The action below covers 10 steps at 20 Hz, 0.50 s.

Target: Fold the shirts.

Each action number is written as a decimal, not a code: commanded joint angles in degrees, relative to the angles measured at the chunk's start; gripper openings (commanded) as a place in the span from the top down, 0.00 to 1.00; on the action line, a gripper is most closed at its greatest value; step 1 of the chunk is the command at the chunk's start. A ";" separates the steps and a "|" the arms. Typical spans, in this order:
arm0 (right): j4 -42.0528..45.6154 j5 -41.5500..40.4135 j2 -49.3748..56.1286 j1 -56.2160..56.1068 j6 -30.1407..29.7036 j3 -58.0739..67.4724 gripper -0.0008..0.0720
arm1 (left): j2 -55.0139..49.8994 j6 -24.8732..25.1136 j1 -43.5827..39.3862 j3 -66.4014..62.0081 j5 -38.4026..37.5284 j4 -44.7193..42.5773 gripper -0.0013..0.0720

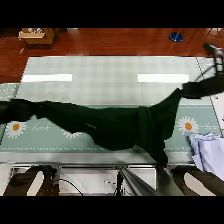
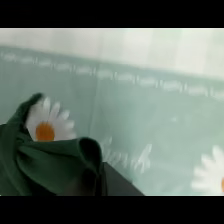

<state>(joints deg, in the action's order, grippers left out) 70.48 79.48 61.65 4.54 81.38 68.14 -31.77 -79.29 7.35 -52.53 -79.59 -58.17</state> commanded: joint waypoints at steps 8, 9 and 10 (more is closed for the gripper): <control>-0.02 -26.60 17.49 -1.51 1.60 -0.94 0.95 | 0.17 0.81 -8.92 21.62 17.64 1.42 0.95; 0.13 -26.38 17.57 -1.42 1.53 -0.94 0.82 | 0.17 0.81 -8.92 22.01 18.21 1.42 0.95; 0.20 -25.46 17.25 -0.92 1.14 -0.70 0.67 | 0.17 0.81 -8.92 22.25 18.71 1.42 0.95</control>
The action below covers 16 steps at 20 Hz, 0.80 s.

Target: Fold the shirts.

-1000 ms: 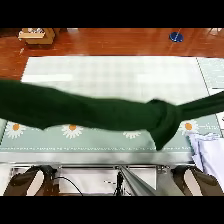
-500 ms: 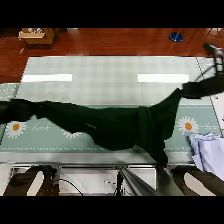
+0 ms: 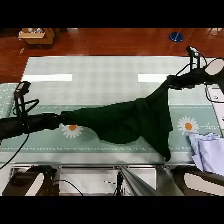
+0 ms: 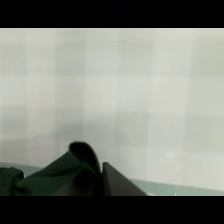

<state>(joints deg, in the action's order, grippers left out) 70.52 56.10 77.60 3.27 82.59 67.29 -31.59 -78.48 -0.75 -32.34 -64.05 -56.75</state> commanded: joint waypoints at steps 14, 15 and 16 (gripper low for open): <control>7.34 36.76 -37.20 15.26 -10.34 -23.67 0.22 | 0.00 3.06 -0.81 2.08 4.11 -0.22 0.95; 6.73 37.16 -39.58 15.26 -10.27 -27.69 0.16 | 0.00 3.06 -0.81 2.08 4.11 -0.24 0.95; 6.49 37.55 -41.27 15.26 -9.84 -30.82 0.13 | 0.00 3.06 -0.81 2.08 4.11 -0.24 0.95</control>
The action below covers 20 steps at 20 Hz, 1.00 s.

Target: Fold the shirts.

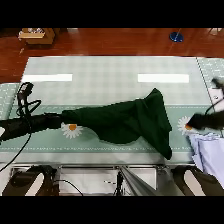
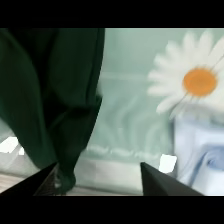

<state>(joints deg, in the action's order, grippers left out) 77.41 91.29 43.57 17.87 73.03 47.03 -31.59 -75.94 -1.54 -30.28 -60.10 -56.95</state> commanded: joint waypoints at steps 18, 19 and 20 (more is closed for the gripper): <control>-10.60 -4.17 -3.65 0.48 3.28 -23.37 0.16 | 0.00 0.50 -0.02 0.02 0.13 -0.02 0.95; -10.86 -4.37 -1.36 0.48 3.69 -23.37 0.16 | 0.00 0.50 -0.02 0.02 0.13 -0.02 0.95; -11.10 -4.55 1.11 0.48 4.39 -23.37 0.18 | 0.00 0.50 -0.02 0.02 0.13 -0.02 0.95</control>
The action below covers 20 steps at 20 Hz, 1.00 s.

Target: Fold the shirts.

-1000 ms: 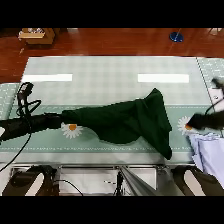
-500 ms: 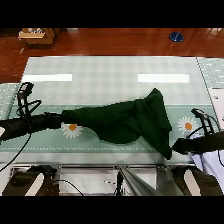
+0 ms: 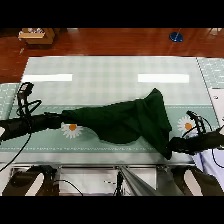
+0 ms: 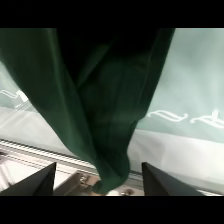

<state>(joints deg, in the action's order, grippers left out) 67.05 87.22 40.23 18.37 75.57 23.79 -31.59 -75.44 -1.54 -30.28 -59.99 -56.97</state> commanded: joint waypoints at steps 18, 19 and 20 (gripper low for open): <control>-7.26 -6.16 1.70 0.02 1.16 55.76 0.96 | 1.05 -0.28 0.11 -33.77 12.20 -18.45 0.95; -3.52 -9.90 1.68 0.02 2.71 62.42 0.96 | 1.01 -0.26 0.11 -37.68 12.17 -21.03 0.95; 0.68 -12.92 1.70 0.02 4.48 67.71 0.96 | 1.01 -0.28 0.11 -41.46 12.17 -23.61 0.95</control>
<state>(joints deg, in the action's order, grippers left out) 60.23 82.83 42.74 18.35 75.77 74.67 -30.59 -75.64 -1.48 -60.73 -49.87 -71.66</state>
